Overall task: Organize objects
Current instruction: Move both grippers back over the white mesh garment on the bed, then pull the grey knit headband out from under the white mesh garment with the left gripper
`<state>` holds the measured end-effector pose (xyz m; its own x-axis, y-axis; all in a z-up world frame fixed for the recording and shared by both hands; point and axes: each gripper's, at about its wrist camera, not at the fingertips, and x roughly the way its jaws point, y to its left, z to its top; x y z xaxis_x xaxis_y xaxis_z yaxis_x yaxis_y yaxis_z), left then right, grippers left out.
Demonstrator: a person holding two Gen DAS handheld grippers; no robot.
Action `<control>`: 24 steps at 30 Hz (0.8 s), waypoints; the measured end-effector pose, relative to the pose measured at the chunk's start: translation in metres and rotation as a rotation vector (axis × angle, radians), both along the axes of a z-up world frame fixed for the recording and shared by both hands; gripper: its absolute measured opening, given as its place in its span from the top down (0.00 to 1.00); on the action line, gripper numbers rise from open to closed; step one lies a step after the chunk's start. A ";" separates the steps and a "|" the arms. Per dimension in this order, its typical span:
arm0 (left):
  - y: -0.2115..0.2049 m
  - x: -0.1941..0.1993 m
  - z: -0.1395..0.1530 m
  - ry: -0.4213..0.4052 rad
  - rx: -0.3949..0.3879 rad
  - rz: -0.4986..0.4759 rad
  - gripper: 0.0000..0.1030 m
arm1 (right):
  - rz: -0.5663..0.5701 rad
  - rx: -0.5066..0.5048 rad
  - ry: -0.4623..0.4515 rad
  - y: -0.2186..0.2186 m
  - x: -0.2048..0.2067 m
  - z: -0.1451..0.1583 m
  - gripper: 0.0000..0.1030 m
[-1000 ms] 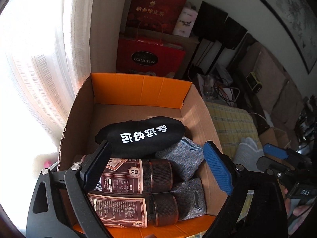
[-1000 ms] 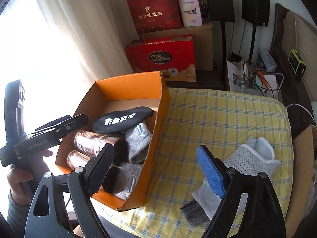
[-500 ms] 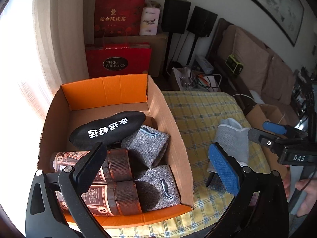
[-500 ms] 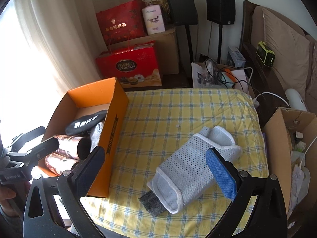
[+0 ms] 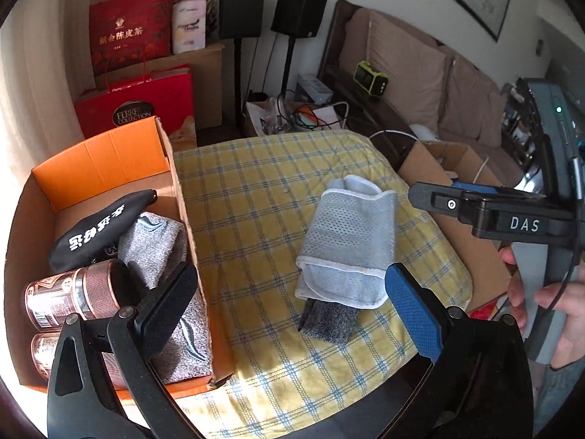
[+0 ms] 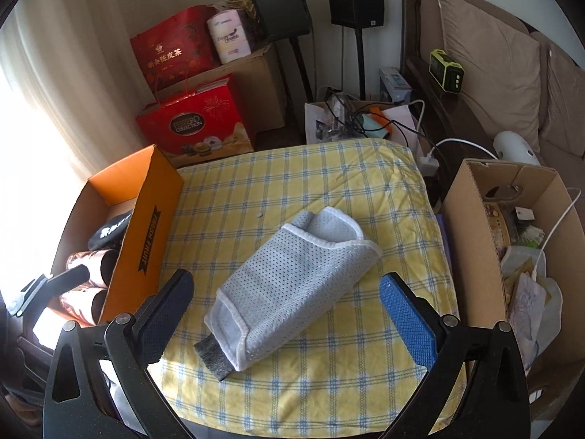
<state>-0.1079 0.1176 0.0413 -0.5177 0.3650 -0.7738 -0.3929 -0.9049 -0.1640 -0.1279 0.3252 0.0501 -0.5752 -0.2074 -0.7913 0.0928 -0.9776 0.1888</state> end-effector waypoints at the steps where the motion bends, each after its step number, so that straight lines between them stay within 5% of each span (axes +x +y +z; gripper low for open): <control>1: 0.007 0.002 -0.003 0.000 -0.008 -0.015 0.00 | -0.012 -0.006 -0.003 0.006 0.000 -0.001 0.01; 13: 0.091 0.004 -0.039 -0.008 -0.130 -0.141 0.02 | -0.091 -0.029 -0.051 0.054 0.004 -0.026 0.01; 19: 0.120 -0.002 -0.061 -0.014 -0.235 -0.182 0.25 | -0.119 -0.040 -0.068 0.071 0.006 -0.037 0.01; 22: 0.127 -0.006 -0.073 -0.055 -0.252 -0.209 0.63 | -0.137 -0.053 -0.077 0.080 0.006 -0.041 0.01; 24: 0.126 -0.009 -0.076 -0.097 -0.215 -0.230 0.77 | -0.138 -0.057 -0.084 0.083 0.006 -0.044 0.01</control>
<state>-0.1169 0.2435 -0.0347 -0.3607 0.2864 -0.8876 -0.5829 -0.8121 -0.0251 -0.1216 0.4079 0.0061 -0.5340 -0.1771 -0.8267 -0.0599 -0.9674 0.2459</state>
